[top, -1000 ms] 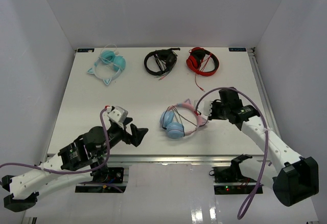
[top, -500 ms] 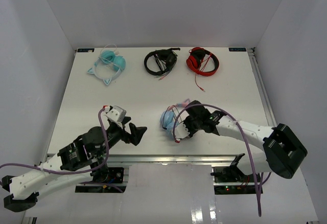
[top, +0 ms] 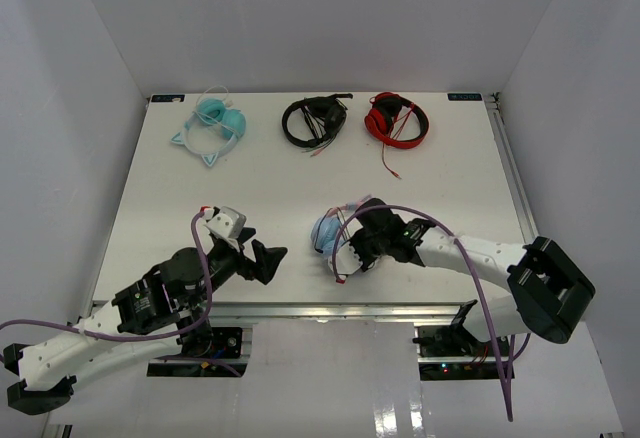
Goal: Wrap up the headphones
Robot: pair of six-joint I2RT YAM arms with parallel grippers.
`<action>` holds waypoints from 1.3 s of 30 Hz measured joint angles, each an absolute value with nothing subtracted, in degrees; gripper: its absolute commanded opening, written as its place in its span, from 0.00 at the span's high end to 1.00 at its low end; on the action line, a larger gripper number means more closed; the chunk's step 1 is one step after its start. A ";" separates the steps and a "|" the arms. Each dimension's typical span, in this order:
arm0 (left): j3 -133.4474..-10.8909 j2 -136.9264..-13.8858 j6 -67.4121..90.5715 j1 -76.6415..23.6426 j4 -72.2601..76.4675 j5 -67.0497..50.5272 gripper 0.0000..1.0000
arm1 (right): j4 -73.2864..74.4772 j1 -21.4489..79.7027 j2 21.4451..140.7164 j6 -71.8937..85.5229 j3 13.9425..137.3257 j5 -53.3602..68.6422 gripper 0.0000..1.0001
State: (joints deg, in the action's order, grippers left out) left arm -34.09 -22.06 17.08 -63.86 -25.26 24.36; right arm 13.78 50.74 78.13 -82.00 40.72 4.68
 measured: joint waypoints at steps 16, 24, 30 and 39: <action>-34.09 -21.99 17.05 -63.86 -25.26 24.32 0.02 | 13.73 47.66 76.76 -78.65 40.27 7.08 0.40; -33.97 -21.78 17.04 -63.86 -25.20 23.88 0.02 | 14.15 39.79 68.47 -73.53 40.24 7.90 0.19; -33.20 -21.78 16.99 -63.86 -25.07 23.08 0.02 | 15.16 33.52 62.51 -62.49 41.46 11.25 0.10; -33.15 -21.74 16.82 -63.86 -24.82 21.72 0.02 | 10.68 17.66 55.12 -33.37 40.30 8.07 0.10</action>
